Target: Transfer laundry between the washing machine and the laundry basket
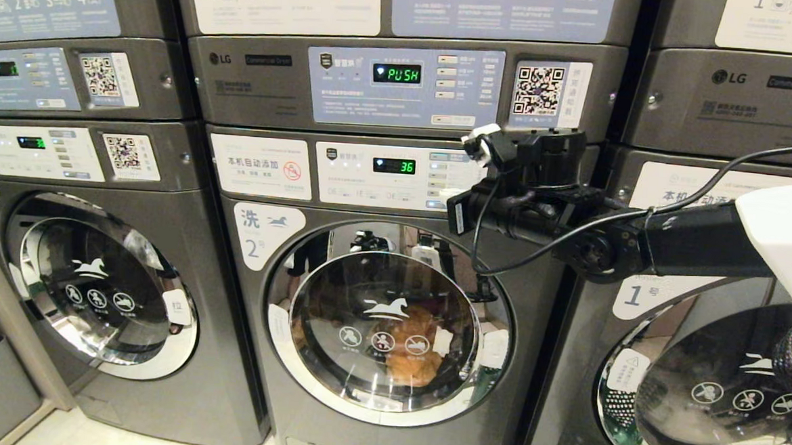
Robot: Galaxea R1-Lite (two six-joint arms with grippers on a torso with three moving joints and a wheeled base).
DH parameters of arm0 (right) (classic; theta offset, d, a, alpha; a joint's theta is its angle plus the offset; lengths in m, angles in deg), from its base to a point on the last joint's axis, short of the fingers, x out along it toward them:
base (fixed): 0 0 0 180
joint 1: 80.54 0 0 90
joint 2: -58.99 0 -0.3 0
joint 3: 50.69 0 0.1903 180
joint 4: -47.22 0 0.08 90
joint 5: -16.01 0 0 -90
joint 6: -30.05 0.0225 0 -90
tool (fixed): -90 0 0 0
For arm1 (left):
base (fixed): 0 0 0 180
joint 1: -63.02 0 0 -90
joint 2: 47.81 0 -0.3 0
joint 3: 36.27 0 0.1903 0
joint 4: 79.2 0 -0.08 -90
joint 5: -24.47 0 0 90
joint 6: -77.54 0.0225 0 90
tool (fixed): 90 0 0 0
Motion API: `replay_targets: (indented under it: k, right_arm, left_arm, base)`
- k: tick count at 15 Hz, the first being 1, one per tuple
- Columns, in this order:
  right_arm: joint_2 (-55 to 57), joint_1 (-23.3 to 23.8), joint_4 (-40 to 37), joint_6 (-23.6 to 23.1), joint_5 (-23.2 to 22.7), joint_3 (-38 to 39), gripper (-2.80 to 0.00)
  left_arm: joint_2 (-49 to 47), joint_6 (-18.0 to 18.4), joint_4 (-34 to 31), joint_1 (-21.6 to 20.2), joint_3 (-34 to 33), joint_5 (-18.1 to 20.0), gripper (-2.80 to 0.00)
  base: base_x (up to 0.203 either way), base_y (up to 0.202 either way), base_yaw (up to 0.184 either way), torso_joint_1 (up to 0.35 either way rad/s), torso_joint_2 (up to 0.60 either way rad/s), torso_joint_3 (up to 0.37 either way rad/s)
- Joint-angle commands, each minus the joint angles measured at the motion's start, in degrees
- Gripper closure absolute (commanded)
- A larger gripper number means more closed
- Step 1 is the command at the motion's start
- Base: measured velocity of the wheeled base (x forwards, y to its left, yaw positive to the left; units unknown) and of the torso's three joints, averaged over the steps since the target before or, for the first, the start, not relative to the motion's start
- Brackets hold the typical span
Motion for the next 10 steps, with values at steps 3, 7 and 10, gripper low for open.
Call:
replay_targets:
  k: [3,7,10]
  right_arm:
    - [0.3,-0.6,0.2,-0.1,-0.2,0.5,0.0]
    - [1.9,-0.7,0.2,-0.3,-0.2,-0.1,0.0]
    - [2.9,-0.7,0.3,-0.2,-0.1,-0.8,0.0]
  left_arm:
    - [-0.1,0.1,-0.1,0.0,0.0,0.0,0.0]
    - [-0.1,0.1,-0.1,0.0,0.0,0.0,0.0]
    - [-0.1,0.1,-0.1,0.0,0.0,0.0,0.0]
  base:
    - [0.0,0.0,0.0,0.0,0.0,0.0]
    - [0.0,0.0,0.0,0.0,0.0,0.0]
    - [0.0,0.0,0.0,0.0,0.0,0.0]
